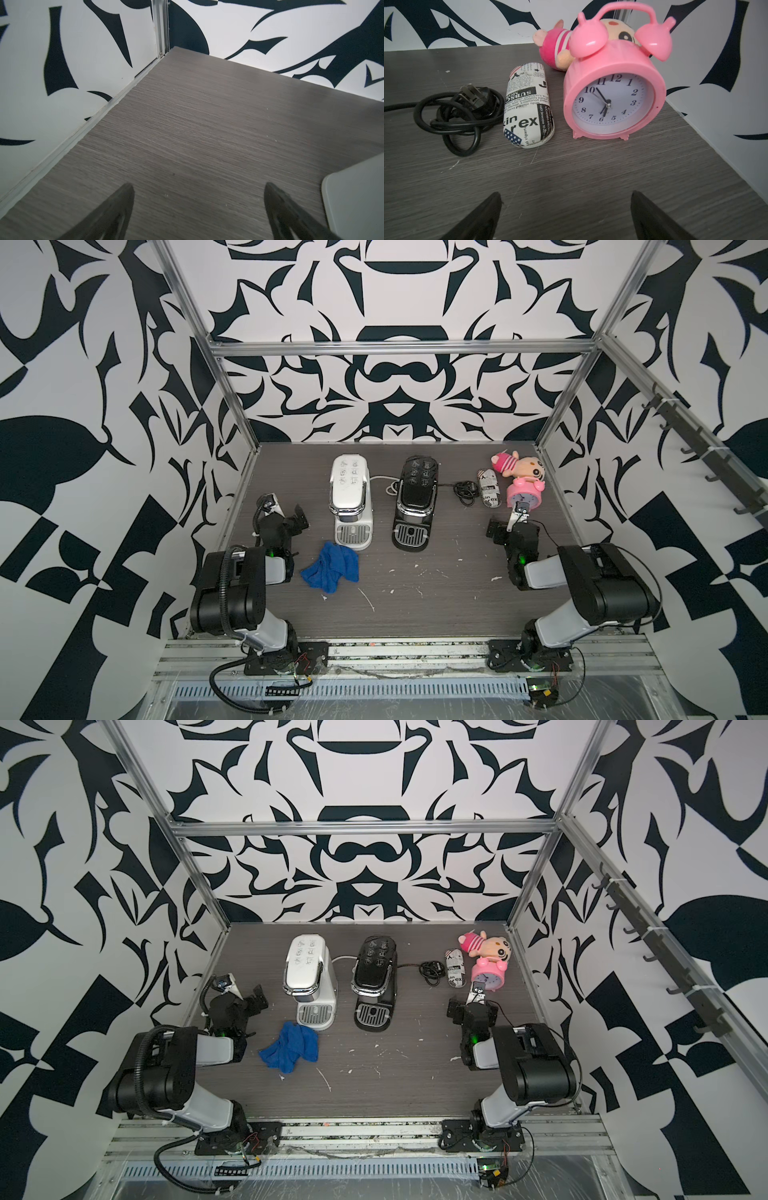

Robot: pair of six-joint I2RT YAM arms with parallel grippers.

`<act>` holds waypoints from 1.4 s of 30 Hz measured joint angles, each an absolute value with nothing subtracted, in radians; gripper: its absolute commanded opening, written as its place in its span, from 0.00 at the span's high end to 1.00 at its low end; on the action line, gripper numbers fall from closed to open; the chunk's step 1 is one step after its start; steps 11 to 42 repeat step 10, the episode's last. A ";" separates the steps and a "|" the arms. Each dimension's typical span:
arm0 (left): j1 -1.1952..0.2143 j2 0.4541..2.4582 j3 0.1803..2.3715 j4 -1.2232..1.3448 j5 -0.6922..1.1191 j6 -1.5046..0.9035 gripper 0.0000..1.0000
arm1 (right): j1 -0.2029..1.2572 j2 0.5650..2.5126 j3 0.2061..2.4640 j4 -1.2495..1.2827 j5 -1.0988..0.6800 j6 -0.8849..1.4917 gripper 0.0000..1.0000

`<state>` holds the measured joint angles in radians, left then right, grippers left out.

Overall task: Wipe the surface of a coffee machine
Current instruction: Reset both arms

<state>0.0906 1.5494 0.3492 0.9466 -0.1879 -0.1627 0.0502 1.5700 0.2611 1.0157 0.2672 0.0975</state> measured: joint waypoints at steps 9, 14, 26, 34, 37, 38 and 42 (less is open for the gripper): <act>0.091 1.549 0.353 0.915 -0.139 -0.147 0.01 | 0.050 1.570 0.261 1.016 0.267 0.097 0.00; 0.091 1.549 0.353 0.913 -0.138 -0.147 0.01 | 0.050 1.570 0.261 1.015 0.266 0.097 0.00; 0.091 1.549 0.353 0.913 -0.138 -0.147 0.01 | 0.050 1.570 0.261 1.015 0.266 0.097 0.00; 0.091 1.549 0.353 0.913 -0.138 -0.147 0.01 | 0.050 1.570 0.261 1.015 0.266 0.097 0.00; 0.091 1.549 0.353 0.913 -0.138 -0.147 0.01 | 0.050 1.570 0.261 1.015 0.266 0.097 0.00; 0.091 1.549 0.353 0.913 -0.138 -0.147 0.01 | 0.050 1.570 0.261 1.015 0.266 0.097 0.00; 0.091 1.549 0.353 0.913 -0.138 -0.147 0.01 | 0.050 1.570 0.261 1.015 0.266 0.097 0.00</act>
